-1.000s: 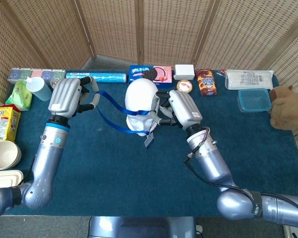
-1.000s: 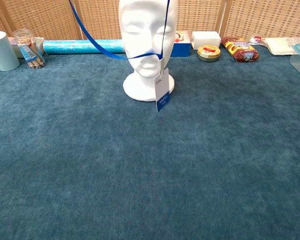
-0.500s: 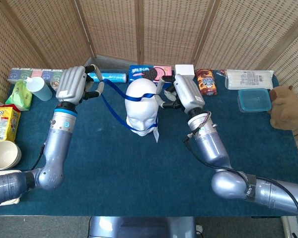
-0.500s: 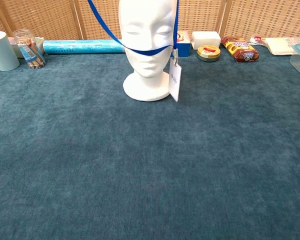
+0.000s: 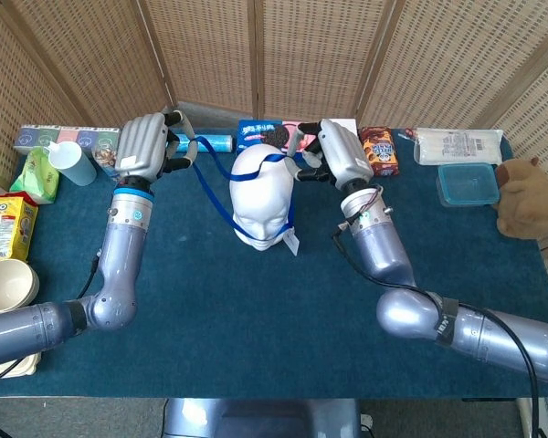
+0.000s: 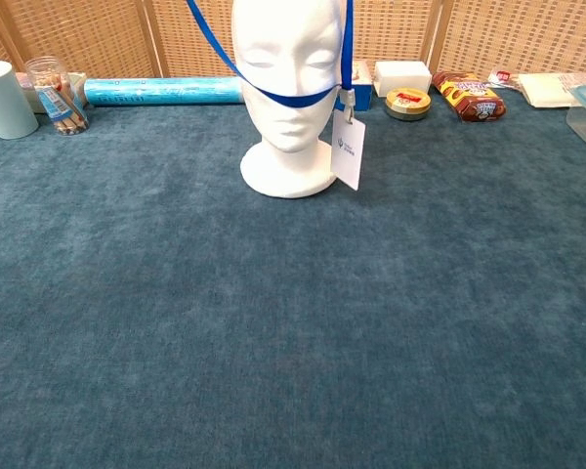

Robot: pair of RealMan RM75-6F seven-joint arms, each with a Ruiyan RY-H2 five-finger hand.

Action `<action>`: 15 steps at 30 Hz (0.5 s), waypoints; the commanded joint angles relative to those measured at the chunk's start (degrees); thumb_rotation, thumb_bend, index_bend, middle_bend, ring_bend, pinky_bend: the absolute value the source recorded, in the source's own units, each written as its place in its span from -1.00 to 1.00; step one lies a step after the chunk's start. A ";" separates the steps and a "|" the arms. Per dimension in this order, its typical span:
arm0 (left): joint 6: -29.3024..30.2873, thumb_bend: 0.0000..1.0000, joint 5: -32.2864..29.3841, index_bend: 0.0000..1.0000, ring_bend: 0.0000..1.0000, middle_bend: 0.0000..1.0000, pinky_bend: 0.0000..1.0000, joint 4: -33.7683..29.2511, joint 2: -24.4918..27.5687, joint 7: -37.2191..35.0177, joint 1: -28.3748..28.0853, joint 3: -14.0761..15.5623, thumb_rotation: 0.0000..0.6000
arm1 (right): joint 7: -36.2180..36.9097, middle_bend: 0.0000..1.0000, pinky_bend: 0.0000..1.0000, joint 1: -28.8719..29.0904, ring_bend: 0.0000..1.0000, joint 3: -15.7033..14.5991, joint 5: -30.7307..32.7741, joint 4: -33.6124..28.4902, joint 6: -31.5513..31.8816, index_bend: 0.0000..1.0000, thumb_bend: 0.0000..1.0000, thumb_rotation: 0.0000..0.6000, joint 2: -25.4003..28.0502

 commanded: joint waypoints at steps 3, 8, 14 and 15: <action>-0.48 -0.05 -0.07 0.28 1.00 1.00 1.00 2.47 -1.47 -0.37 -0.87 0.52 0.88 | -0.35 1.00 1.00 1.81 1.00 -1.21 0.92 2.20 -0.99 0.28 -0.08 1.00 -1.32; 0.04 -0.05 0.71 0.28 1.00 1.00 1.00 5.10 -3.05 -1.93 -1.38 0.07 0.89 | -0.22 1.00 1.00 3.28 1.00 -1.51 1.01 4.53 -0.88 0.28 -0.09 1.00 -2.67; 0.06 -0.05 1.21 0.28 1.00 1.00 1.00 8.47 -4.54 -2.82 -1.65 0.13 0.89 | -0.71 1.00 1.00 4.79 1.00 -1.89 1.92 7.07 -0.99 0.28 -0.09 1.00 -3.66; -0.06 -0.05 1.23 0.28 1.00 1.00 1.00 9.12 -4.81 -2.96 -1.72 0.11 0.89 | -0.78 1.00 1.00 5.10 1.00 -1.92 2.12 7.60 -0.94 0.28 -0.09 1.00 -3.93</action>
